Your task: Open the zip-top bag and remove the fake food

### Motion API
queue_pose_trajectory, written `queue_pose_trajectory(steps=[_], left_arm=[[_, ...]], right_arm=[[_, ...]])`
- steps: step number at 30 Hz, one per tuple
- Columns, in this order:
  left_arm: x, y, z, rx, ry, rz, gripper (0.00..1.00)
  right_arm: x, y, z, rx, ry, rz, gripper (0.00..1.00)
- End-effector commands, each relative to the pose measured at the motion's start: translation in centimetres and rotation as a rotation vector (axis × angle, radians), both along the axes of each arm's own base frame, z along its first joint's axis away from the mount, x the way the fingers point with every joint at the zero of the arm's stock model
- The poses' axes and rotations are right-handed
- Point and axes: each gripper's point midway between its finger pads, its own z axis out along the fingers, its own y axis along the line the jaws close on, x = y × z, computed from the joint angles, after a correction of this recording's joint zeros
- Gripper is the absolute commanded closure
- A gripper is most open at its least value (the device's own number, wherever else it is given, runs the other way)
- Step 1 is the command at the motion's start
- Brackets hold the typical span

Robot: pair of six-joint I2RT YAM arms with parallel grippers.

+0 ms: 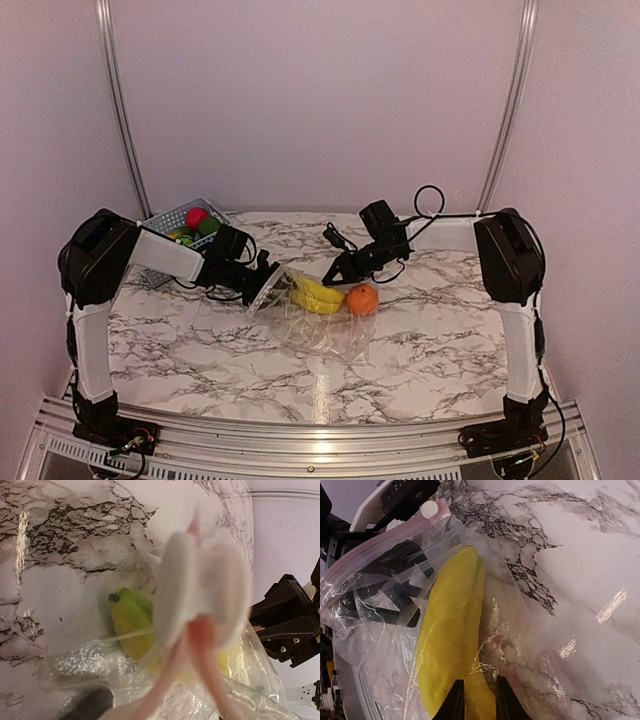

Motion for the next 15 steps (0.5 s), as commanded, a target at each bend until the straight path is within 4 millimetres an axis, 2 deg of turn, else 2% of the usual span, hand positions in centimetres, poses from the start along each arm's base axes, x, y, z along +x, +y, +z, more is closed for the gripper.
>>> queue_pose_trajectory(steps=[1, 5, 10, 15], left_arm=[[0.8, -1.5, 0.4, -0.028, -0.026, -0.016, 0.25], [0.9, -2.2, 0.8, -0.059, -0.039, -0.022, 0.2], [0.6, -2.7, 0.1, -0.038, -0.029, -0.037, 0.15], [0.6, -3.1, -0.5, -0.012, -0.024, -0.05, 0.07]], right_arm=[[-2.1, 1.6, 0.4, 0.035, 0.03, 0.069, 0.85], [-3.5, 3.1, 0.9, 0.062, 0.039, 0.097, 0.99], [-4.3, 4.1, 1.4, 0.105, 0.05, 0.09, 1.0], [-4.4, 4.2, 1.8, 0.123, 0.054, 0.077, 1.0]])
